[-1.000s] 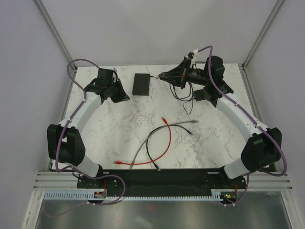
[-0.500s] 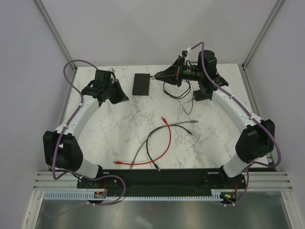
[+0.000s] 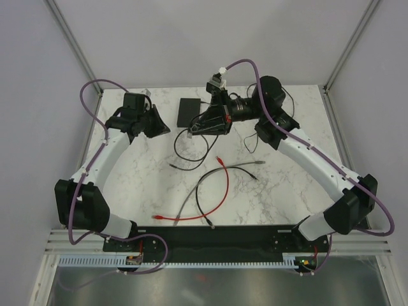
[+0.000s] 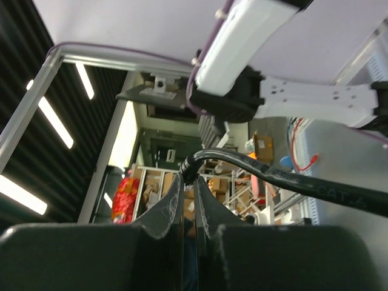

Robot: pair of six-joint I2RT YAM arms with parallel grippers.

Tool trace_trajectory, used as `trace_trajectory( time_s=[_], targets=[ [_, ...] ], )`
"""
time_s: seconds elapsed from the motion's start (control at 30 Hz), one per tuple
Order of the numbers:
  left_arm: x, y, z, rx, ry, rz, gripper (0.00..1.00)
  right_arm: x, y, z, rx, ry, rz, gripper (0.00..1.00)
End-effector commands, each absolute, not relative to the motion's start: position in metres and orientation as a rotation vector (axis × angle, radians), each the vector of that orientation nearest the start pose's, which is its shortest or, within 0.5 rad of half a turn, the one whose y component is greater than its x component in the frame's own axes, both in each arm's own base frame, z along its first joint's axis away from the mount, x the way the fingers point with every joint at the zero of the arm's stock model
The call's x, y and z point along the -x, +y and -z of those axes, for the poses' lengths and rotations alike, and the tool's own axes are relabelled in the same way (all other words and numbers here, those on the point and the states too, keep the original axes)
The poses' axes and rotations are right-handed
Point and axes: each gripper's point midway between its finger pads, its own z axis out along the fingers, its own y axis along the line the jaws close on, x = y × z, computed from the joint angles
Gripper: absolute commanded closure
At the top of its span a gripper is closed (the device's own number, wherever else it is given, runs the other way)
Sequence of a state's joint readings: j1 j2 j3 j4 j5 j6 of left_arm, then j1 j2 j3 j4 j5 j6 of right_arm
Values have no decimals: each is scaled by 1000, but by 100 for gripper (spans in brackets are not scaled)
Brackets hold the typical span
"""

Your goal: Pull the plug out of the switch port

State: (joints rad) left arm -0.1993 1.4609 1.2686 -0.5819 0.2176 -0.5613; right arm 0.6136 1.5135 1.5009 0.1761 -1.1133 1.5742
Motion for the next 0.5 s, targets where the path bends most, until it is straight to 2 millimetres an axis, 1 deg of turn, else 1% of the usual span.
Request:
trace_trajectory(
  time_s=[0.0,0.07,0.1,0.13,0.17,0.2,0.23,0.27,0.3,0.37,0.4,0.47],
  targets=[
    [-370,-129,-208,284,2343,602,98,-151,335,-497,454,1988,-2446,100],
    [-369,-129,-206,286,2349,600,98,-134,335,-503,438,2006,-2497,100],
    [-367,-128,-202,289,2356,598,98,-134,337,-497,375,2058,-2507,100],
    [-367,-128,-202,289,2356,598,98,-131,342,-482,325,2125,-2515,100],
    [-366,-128,-202,290,2357,597,98,-129,341,-477,298,2150,-2515,100],
    [-364,-127,-200,291,2362,596,98,-131,343,-458,222,2221,-2501,100],
    [-364,-127,-199,292,2363,596,98,-134,346,-447,178,2262,-2485,100],
    [-364,-127,-201,292,2358,596,98,-136,347,-437,158,2292,-2461,100],
    [-363,-126,-199,293,2361,596,98,-140,351,-419,134,2343,-2409,100],
    [-363,-125,-201,295,2356,595,98,-148,357,-395,105,2410,-2339,100],
    [-363,-125,-202,297,2354,595,98,-151,360,-378,50,2477,-2304,100],
    [-362,-124,-204,296,2346,596,98,-163,369,-354,-14,2507,-2248,100]
  ],
)
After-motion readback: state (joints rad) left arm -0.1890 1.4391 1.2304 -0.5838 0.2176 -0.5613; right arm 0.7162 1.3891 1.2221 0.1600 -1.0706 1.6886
